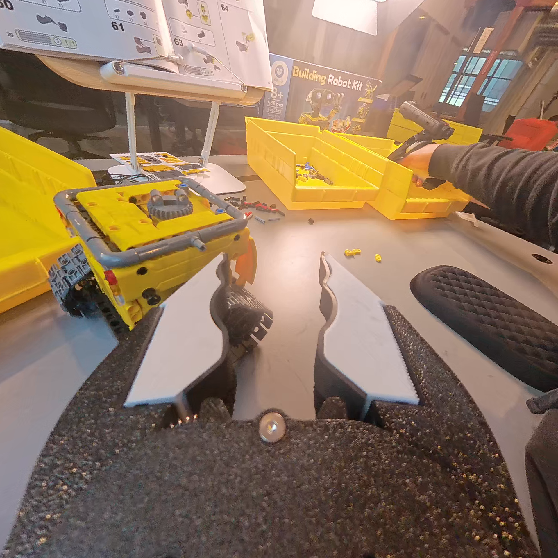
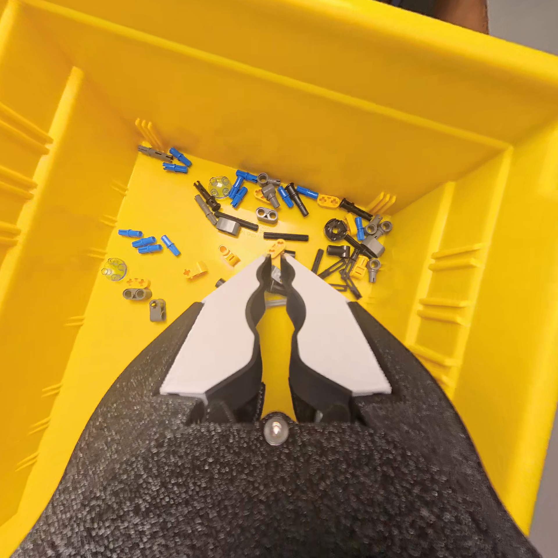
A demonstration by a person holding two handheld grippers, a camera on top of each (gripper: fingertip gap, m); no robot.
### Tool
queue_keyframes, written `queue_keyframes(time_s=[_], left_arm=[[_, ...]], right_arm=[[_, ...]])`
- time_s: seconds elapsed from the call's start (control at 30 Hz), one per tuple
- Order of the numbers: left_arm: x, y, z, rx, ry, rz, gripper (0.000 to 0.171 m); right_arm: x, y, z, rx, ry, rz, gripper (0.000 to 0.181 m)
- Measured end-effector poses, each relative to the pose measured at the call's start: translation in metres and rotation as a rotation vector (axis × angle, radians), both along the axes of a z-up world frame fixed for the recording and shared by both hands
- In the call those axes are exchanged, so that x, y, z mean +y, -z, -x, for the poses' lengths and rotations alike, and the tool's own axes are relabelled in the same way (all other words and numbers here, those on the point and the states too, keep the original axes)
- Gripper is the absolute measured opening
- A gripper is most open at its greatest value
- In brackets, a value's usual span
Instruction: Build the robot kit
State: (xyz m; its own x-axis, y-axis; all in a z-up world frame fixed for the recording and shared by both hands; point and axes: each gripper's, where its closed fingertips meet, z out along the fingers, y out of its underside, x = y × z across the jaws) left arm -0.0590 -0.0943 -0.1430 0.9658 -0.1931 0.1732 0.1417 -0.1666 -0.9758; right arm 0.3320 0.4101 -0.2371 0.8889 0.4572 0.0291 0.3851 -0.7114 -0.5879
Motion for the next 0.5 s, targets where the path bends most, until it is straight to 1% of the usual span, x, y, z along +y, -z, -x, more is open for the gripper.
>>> queue_keyframes(time_s=[0.03,0.1,0.23,0.4,0.5], left_arm=[[0.000,-0.001,0.000,-0.001,-0.001,-0.005,0.058],[-0.001,-0.001,0.001,-0.012,0.004,-0.007,0.058],[-0.002,-0.004,0.001,-0.022,0.007,-0.027,0.058],[-0.003,-0.004,0.001,-0.030,0.018,-0.027,0.058],[-0.003,-0.005,0.000,-0.032,0.020,-0.032,0.058]], right_arm=[[-0.006,-0.001,0.005,0.024,-0.029,0.023,0.001],[-0.014,-0.008,0.015,0.080,-0.072,0.026,0.001],[-0.012,-0.044,0.018,0.151,-0.070,-0.068,0.009],[-0.003,-0.072,-0.002,0.102,-0.001,-0.157,0.028],[0.002,-0.079,-0.011,0.074,0.034,-0.182,0.035]])
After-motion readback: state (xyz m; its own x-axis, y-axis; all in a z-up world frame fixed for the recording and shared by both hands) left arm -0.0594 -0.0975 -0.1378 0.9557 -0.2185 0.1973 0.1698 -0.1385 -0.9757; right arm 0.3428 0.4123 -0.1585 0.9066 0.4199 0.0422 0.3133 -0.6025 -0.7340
